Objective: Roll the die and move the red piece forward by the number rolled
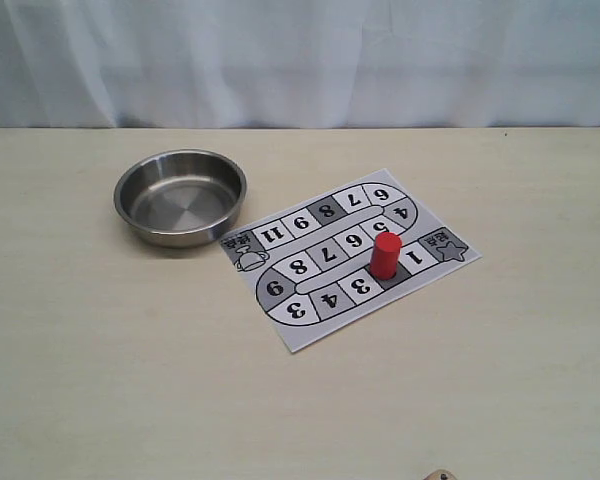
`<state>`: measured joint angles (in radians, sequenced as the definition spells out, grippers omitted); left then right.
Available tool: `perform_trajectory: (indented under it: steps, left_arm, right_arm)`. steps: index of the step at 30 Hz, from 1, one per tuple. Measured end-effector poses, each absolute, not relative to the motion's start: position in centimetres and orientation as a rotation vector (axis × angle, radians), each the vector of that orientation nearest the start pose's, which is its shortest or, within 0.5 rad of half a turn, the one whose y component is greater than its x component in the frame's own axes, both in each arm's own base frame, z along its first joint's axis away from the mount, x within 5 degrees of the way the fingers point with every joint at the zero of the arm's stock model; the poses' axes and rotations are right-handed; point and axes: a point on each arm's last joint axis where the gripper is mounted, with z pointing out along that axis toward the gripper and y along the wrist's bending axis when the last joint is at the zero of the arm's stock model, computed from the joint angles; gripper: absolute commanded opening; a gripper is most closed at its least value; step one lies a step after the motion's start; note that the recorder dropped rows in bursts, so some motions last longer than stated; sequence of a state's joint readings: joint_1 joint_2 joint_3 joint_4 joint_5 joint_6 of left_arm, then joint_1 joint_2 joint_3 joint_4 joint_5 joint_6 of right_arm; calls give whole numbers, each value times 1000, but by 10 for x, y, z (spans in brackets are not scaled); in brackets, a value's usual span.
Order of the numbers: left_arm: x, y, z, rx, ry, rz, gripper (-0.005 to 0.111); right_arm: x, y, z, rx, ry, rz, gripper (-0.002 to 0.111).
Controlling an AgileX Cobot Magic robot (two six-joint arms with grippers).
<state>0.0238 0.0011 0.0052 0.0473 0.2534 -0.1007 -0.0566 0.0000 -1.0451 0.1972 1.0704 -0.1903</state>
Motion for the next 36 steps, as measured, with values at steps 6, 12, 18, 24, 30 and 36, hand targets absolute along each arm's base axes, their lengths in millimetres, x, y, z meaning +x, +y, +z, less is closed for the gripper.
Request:
perform_trajectory:
  steps: [6, 12, 18, 24, 30, 36]
  left_arm:
    - [55, 2, 188, -77, 1741, -12, 0]
    - [55, 2, 188, -77, 1741, -12, 0]
    - [55, 2, 188, -77, 1741, -12, 0]
    - [55, 2, 188, -77, 1741, -12, 0]
    - [55, 2, 188, -77, 1741, -12, 0]
    - [55, 2, 188, -77, 1741, -12, 0]
  right_arm:
    - [-106, 20, 406, -186, 1469, 21, 4]
    - [-107, 13, 407, -218, 1450, 47, 4]
    - [-107, 13, 409, -215, 1438, 46, 4]
    - [-90, 11, 405, -189, 1406, 27, 4]
    - [-54, 9, 384, -162, 1427, 11, 4]
    - [-13, 6, 354, -123, 1400, 0, 4]
